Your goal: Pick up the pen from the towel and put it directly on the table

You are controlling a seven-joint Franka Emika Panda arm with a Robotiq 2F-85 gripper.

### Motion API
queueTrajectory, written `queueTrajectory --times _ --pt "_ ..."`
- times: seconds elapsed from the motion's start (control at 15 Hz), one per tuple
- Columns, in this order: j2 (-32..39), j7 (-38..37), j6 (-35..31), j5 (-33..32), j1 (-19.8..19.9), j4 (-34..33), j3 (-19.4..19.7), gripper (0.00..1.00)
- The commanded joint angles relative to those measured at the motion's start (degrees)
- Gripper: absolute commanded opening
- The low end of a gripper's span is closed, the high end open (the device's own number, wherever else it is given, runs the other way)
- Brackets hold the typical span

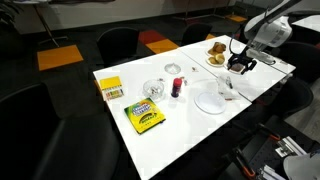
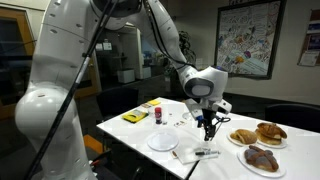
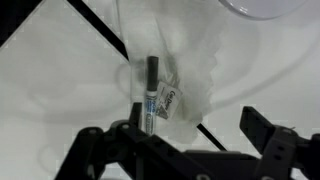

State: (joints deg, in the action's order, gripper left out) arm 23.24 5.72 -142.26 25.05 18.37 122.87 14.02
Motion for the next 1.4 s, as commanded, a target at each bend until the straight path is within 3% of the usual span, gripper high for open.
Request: queueTrajectory --times 0.0,0.53,0.87,0.93,1.13,1.2,1.33 --pt "2.5 -1.8 -2.9 0.0 1.8 -0.4 -1.4 1.0" --pt "5.4 -3.5 -4.4 0.2 3.6 -0.7 -2.1 1.0" --pt "7.9 -4.2 -4.7 -0.1 3.5 -1.6 -2.9 0.81" --pt "8.4 -4.4 -4.8 -0.1 3.6 -1.8 -3.1 0.66" --pt "9.7 -5.1 -4.9 -0.2 3.8 -2.4 -3.3 0.54" --pt "10.0 -5.4 -5.0 -0.3 3.7 -2.6 -3.3 0.52" --pt "10.7 -5.8 -4.9 -0.3 3.8 -3.0 -3.3 0.61"
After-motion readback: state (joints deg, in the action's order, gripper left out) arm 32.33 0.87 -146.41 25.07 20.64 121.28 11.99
